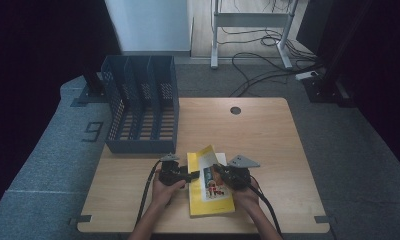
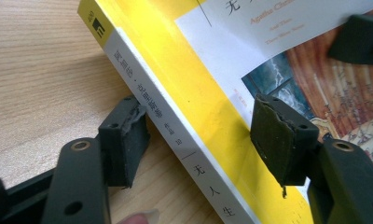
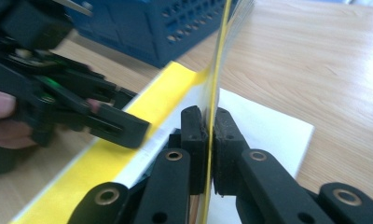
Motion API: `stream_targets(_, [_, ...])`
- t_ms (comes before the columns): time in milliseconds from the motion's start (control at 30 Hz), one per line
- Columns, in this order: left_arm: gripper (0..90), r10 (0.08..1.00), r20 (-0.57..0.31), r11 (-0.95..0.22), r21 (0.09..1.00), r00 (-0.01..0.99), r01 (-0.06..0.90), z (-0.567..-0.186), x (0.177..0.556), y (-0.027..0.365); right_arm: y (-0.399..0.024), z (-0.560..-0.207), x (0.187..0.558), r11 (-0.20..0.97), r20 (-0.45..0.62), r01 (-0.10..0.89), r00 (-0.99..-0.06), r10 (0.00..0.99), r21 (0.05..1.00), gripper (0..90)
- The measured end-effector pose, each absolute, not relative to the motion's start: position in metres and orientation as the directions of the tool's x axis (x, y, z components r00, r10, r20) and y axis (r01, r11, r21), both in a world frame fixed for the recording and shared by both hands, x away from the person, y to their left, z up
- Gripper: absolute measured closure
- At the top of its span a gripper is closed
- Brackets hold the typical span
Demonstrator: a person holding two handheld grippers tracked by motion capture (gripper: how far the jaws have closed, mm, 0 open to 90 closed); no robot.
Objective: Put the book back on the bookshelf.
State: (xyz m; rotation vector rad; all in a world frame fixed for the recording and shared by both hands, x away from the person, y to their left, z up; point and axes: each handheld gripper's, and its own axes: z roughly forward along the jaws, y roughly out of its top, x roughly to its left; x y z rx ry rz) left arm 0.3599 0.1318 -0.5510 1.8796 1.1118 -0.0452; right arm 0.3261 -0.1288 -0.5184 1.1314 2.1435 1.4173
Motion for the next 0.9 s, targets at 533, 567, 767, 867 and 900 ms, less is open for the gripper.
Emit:
stream_targets(533, [43.8,0.693,-0.446,-0.149,0.680,0.566,0.718,-0.551,0.358,0.130,-0.139,-0.539,0.341,0.183,0.206,0.539,-0.582,0.787,0.822,74.6])
stream_targets(567, [44.0,0.696,-0.445,-0.147,0.679,0.563,0.719,-0.551,0.358,0.130,-0.137,-0.538,0.340,0.199,0.184,0.535,-0.578,0.795,0.821,71.8])
stream_targets(767, [44.6,0.706,-0.435,-0.143,0.685,0.558,0.715,-0.551,0.356,0.128,-0.137,-0.540,0.342,0.205,0.185,0.552,-0.569,0.801,0.808,68.0])
stream_targets(867, [44.7,0.707,-0.435,-0.143,0.685,0.558,0.715,-0.551,0.356,0.128,-0.139,-0.541,0.344,0.201,0.197,0.562,-0.567,0.800,0.802,66.5])
stream_targets(900, [44.7,0.706,-0.435,-0.143,0.685,0.558,0.714,-0.551,0.356,0.128,-0.139,-0.541,0.344,0.198,0.202,0.566,-0.565,0.800,0.800,66.2])
